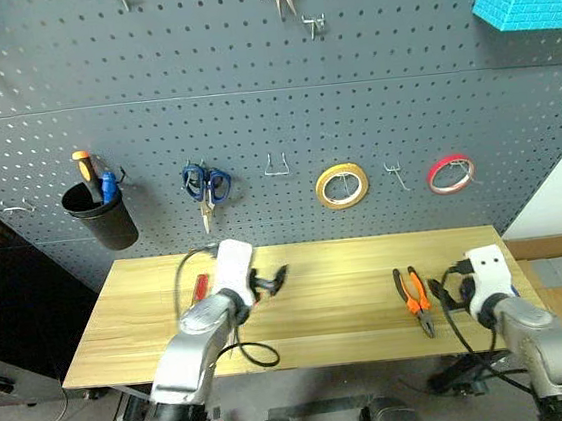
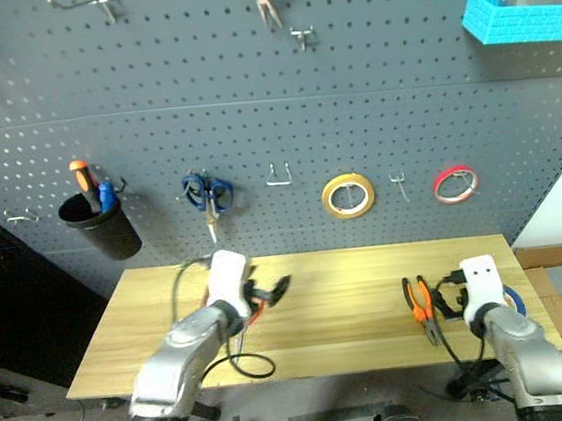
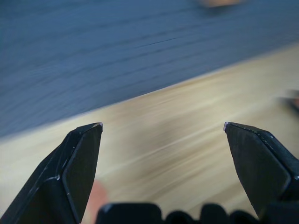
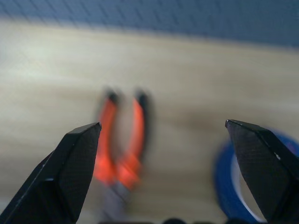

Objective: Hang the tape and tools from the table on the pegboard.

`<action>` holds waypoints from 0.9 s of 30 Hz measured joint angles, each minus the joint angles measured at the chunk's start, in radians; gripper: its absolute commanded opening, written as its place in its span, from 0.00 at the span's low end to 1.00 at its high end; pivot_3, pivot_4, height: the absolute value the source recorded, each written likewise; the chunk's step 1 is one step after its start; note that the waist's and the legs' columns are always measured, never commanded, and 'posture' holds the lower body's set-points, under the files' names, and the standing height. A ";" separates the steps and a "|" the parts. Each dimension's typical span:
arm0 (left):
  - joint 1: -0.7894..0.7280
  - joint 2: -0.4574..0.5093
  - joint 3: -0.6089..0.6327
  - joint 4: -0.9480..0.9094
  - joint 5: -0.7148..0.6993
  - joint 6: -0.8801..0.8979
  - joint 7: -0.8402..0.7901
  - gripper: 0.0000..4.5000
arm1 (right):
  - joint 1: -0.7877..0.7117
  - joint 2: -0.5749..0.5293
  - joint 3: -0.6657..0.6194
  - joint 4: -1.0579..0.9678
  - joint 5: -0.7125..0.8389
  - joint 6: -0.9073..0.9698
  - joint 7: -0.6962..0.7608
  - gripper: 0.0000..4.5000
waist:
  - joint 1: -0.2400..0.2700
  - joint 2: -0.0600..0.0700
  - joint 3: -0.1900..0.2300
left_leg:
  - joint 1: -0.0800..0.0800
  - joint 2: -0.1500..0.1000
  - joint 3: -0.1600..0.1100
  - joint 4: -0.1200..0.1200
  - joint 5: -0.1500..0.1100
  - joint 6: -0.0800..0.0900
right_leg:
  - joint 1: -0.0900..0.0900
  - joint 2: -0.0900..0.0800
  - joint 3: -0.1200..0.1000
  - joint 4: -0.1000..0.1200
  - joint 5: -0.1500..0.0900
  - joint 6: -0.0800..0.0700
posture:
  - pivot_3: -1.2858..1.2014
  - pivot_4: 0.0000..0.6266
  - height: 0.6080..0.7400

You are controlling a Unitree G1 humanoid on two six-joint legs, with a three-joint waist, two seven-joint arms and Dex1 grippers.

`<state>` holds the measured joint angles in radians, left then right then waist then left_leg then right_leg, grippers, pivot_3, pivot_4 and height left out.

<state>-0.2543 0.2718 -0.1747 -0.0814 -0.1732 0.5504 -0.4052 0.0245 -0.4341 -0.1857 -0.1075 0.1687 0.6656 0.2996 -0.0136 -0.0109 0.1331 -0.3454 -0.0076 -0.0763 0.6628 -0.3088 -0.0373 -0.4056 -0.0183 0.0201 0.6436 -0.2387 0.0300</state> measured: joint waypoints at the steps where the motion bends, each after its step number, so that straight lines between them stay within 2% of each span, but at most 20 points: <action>1: -0.045 -0.004 -0.043 0.033 0.004 -0.026 -0.053 0.99 | -0.001 -0.023 -0.012 0.018 0.002 0.005 0.010 0.98 | -0.007 0.000 0.008 | -0.001 0.000 0.000 0.000 0.000 0.000 | 0.000 0.000 0.000 0.000 0.000 0.001 | 0.48 0.27 1.00; 6: -0.194 -0.054 -0.213 0.173 0.020 -0.137 -0.280 0.99 | -0.034 -0.080 -0.031 0.110 0.008 0.062 0.031 0.98 | -0.044 -0.002 0.040 | -0.001 0.001 0.000 -0.001 -0.001 0.001 | 0.000 0.000 0.000 0.000 -0.001 0.001 | 0.46 0.35 1.00; 11: -0.273 -0.101 -0.292 0.349 0.045 -0.243 -0.421 0.99 | -0.104 -0.109 -0.032 0.188 0.010 0.084 0.043 0.98 | -0.078 -0.002 0.082 | -0.001 0.001 0.002 0.000 -0.001 0.002 | -0.001 0.000 0.003 0.002 -0.001 0.003 | 0.44 0.41 1.00; 16: -0.348 -0.166 -0.311 0.504 0.083 -0.337 -0.482 0.99 | -0.186 -0.134 -0.019 0.241 0.009 0.070 0.077 0.98 | -0.084 -0.005 0.115 | -0.003 0.001 0.003 0.001 -0.002 0.003 | -0.002 0.000 0.004 0.001 0.000 0.005 | 0.43 0.48 1.00; 22: -0.362 -0.180 -0.311 0.546 0.107 -0.375 -0.506 0.99 | -0.245 -0.139 0.014 0.284 0.009 0.068 0.116 0.98 | -0.094 -0.006 0.145 | -0.005 0.001 0.003 0.001 -0.002 0.005 | -0.006 -0.002 0.005 0.002 0.002 0.002 | 0.44 0.52 1.00; 27: -0.360 -0.178 -0.309 0.545 0.113 -0.377 -0.523 0.99 | -0.279 -0.140 0.043 0.334 0.008 0.067 0.147 0.98 | -0.094 -0.005 0.160 | -0.017 0.002 0.002 0.004 -0.002 0.005 | -0.017 -0.004 0.004 0.004 0.003 0.004 | 0.45 0.54 1.00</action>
<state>-0.6141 0.0941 -0.4833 0.4633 -0.0598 0.1730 -0.9286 -0.2546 -0.5745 -0.1429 0.2261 0.1762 0.7322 0.4469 -0.1077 -0.0164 0.2936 -0.3627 -0.0056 -0.0741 0.6670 -0.3112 -0.0326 -0.4229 -0.0226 0.0244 0.6477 -0.2355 0.0338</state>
